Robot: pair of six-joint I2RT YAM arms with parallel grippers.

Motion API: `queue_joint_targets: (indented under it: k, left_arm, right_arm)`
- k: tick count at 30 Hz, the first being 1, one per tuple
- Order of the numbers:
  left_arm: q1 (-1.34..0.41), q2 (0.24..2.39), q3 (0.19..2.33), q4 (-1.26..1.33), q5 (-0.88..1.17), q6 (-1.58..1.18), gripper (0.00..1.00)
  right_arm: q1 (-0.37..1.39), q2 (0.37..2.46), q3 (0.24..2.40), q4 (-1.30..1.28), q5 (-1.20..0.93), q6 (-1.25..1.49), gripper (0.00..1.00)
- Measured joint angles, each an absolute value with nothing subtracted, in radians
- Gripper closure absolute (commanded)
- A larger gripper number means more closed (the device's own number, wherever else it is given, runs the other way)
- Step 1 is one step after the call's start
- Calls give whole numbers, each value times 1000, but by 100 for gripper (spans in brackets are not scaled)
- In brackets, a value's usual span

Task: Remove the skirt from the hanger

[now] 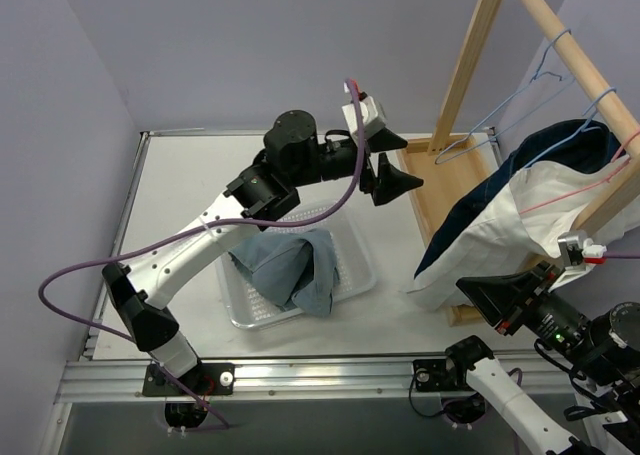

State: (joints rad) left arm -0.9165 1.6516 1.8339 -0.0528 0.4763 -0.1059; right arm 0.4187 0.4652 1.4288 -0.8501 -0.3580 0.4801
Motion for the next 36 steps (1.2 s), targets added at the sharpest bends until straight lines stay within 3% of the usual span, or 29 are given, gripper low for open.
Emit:
queue_joint_targets:
  k: [3,11,18,36]
  left_arm:
    - [-921,1710,1830,-67,463,-96,10]
    - [-943,1796,1814,-41,453,-84,27]
    - [-975,1811,1814,14,464,-93,36]
    - [-1028,1900,1875,56,493,-134,37]
  right_arm:
    - [419,455,1429,-849,-340,497,96]
    - [419,419,1446,-868,-307,528,96]
    - [419,419,1480,-894,-292,534,96]
    - [419,361,1481,-931,-284,550,96]
